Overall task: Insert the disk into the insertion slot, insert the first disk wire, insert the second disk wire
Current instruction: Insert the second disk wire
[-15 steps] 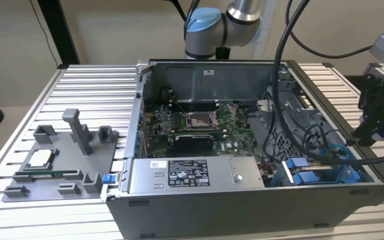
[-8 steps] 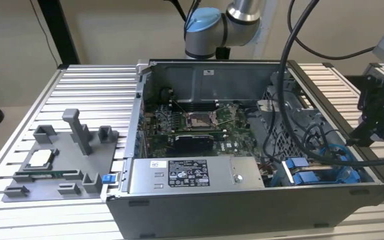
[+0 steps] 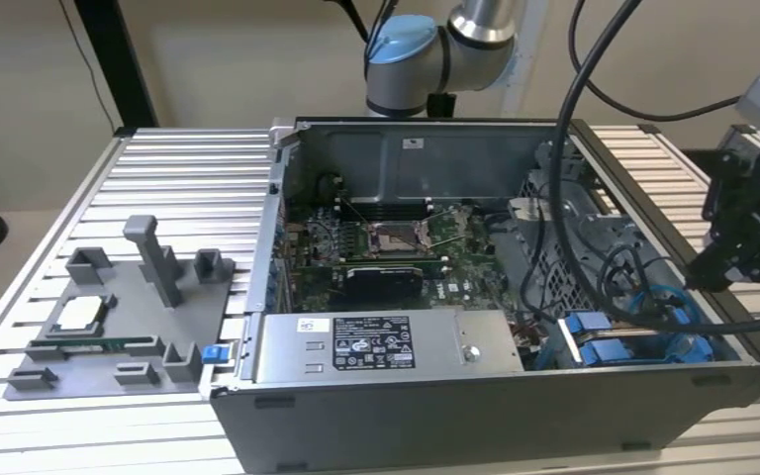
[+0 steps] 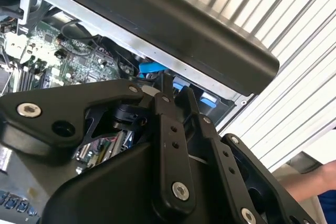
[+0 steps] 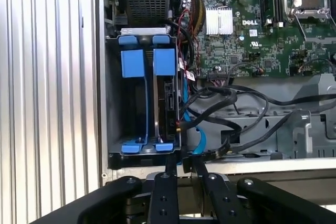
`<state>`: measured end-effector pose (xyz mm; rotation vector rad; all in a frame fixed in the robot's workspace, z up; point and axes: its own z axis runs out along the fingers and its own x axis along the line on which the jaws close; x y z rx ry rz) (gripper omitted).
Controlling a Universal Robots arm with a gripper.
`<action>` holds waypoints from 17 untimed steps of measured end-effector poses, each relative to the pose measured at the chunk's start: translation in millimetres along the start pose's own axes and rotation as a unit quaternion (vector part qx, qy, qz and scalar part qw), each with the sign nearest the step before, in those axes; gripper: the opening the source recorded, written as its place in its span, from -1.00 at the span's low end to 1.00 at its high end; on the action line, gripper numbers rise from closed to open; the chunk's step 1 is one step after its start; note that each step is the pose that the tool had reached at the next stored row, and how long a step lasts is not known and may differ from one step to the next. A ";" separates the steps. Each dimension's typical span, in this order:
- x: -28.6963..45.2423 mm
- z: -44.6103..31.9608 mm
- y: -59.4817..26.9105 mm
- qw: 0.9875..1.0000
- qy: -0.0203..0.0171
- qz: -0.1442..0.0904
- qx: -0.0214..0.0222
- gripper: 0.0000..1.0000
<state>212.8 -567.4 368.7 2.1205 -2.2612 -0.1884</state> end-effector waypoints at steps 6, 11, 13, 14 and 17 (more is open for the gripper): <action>0.0 2.5 -0.4 1.000 -0.009 0.000 -0.001 1.00; 0.2 3.3 -0.5 1.000 -0.010 0.000 -0.001 1.00; 0.2 3.9 -0.6 1.000 -0.011 0.000 -0.001 1.00; 0.2 4.2 -0.6 1.000 -0.012 0.000 -0.001 1.00; 0.2 4.4 -0.6 1.000 -0.013 0.001 -0.001 -1.00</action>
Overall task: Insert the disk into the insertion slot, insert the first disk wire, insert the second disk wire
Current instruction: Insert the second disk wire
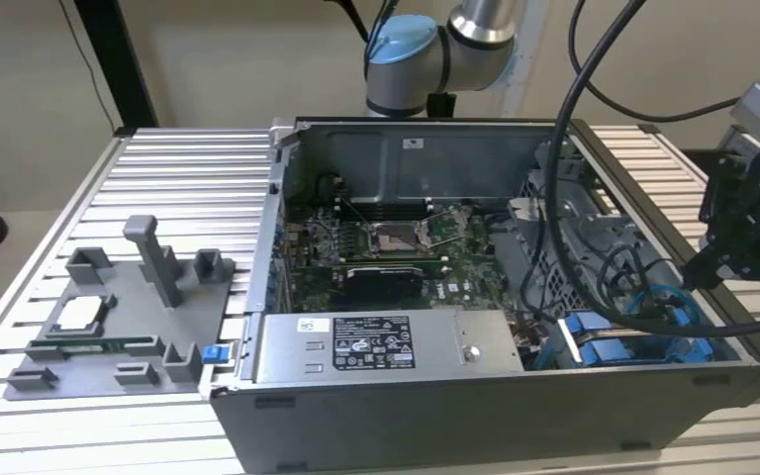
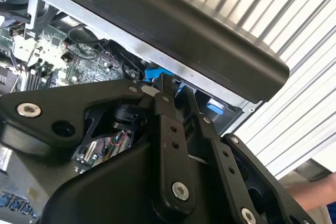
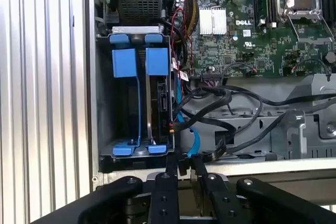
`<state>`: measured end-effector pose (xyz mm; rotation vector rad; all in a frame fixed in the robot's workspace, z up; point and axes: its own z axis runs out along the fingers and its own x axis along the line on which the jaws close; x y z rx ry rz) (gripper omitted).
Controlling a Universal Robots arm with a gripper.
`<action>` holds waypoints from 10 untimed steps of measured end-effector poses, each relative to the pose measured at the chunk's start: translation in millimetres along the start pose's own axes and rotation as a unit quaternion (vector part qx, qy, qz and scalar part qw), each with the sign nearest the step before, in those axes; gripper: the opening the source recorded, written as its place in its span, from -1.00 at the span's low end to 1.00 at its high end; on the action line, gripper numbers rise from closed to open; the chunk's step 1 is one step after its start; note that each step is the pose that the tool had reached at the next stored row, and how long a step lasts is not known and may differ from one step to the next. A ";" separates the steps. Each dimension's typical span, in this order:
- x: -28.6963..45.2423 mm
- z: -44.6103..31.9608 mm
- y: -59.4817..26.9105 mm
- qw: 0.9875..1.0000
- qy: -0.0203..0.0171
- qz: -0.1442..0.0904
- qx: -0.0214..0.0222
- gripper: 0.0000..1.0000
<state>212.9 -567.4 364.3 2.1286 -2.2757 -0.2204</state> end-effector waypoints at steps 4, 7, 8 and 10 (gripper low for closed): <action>0.0 0.0 0.0 1.000 0.000 0.000 0.000 -1.00; 0.0 0.0 0.0 1.000 0.000 0.000 0.000 -1.00; 0.0 0.0 0.0 1.000 0.000 0.000 0.000 -1.00; 0.1 0.1 0.1 1.000 0.000 0.000 0.000 -1.00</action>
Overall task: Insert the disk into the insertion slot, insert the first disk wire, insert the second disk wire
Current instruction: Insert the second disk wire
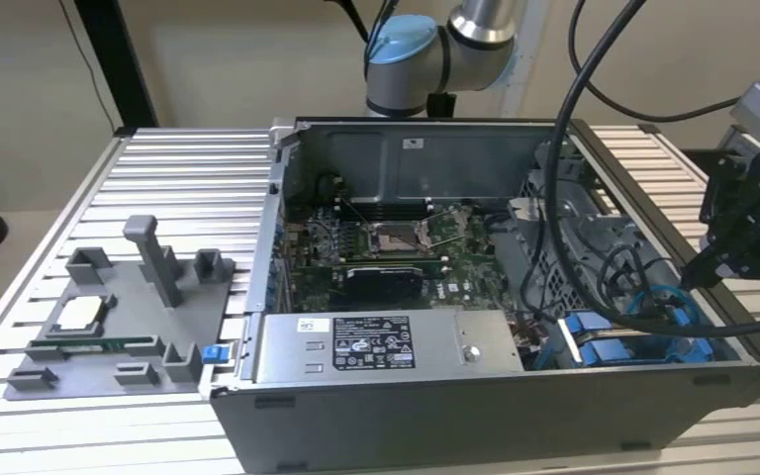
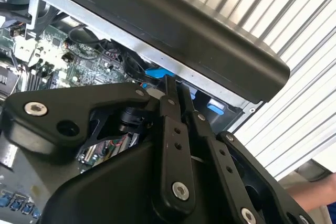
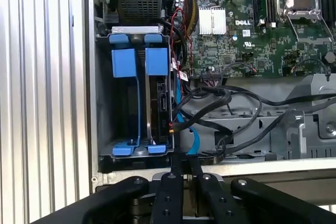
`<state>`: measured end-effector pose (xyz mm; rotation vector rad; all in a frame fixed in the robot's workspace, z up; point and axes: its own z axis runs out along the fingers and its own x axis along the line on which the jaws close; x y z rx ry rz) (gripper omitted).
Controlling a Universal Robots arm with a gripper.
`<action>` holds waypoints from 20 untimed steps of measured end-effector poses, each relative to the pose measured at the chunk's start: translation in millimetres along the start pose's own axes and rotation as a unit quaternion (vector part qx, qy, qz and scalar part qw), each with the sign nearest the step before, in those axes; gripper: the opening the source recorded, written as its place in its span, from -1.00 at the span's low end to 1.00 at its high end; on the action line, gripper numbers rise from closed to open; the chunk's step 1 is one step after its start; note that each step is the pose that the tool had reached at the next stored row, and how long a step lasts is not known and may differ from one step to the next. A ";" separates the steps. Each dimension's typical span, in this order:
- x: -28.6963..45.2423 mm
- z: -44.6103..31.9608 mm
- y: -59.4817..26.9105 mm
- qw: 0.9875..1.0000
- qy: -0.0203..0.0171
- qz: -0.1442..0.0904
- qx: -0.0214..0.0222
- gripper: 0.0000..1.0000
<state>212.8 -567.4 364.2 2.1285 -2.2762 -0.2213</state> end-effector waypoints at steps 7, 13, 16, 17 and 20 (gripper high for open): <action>-0.3 -5.0 4.7 1.000 0.000 0.000 0.002 -1.00; 0.1 -6.8 21.0 1.000 -0.001 -0.001 0.013 -1.00; -0.5 -9.0 28.4 1.000 -0.001 -0.002 0.019 -1.00; -1.2 -10.4 30.3 1.000 -0.001 -0.002 0.020 -1.00; -5.6 -12.0 36.2 1.000 -0.002 -0.002 0.024 -1.00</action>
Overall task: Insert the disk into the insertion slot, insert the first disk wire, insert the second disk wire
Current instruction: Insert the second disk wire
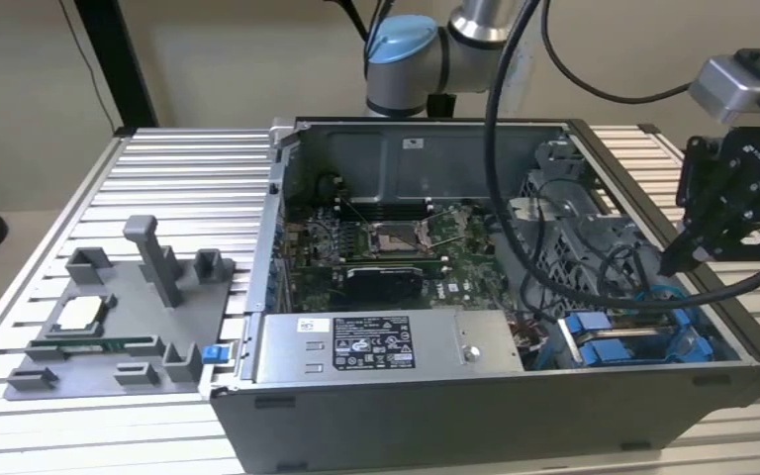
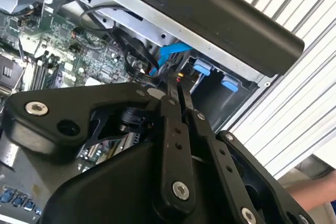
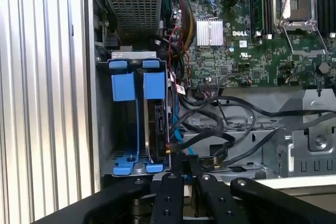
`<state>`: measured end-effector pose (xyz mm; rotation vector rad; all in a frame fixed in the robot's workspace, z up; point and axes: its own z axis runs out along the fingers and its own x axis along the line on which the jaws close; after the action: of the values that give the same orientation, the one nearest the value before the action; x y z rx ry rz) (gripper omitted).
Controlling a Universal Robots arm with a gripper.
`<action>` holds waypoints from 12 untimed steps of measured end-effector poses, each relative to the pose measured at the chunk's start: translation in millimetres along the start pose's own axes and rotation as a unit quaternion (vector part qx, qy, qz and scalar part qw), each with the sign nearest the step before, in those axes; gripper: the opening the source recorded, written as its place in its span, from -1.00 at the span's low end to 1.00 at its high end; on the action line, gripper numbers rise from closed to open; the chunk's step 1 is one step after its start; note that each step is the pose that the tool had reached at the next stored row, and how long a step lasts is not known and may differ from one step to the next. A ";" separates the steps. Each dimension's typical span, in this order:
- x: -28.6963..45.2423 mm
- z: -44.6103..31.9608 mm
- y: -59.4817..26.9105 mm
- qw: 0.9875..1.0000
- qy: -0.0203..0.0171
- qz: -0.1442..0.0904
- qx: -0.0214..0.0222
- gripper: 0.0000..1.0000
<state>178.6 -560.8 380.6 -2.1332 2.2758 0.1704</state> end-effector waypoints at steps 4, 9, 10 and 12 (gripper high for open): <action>-6.1 -1.3 8.0 1.000 0.000 0.000 0.005 -1.00; -7.4 -5.0 22.6 1.000 -0.001 -0.001 0.011 -1.00; -7.2 -5.9 25.8 1.000 -0.001 -0.001 0.011 -1.00; -6.9 -6.7 32.6 1.000 -0.001 -0.001 0.013 -1.00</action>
<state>147.1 -552.5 390.1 -2.1221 2.2611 0.1405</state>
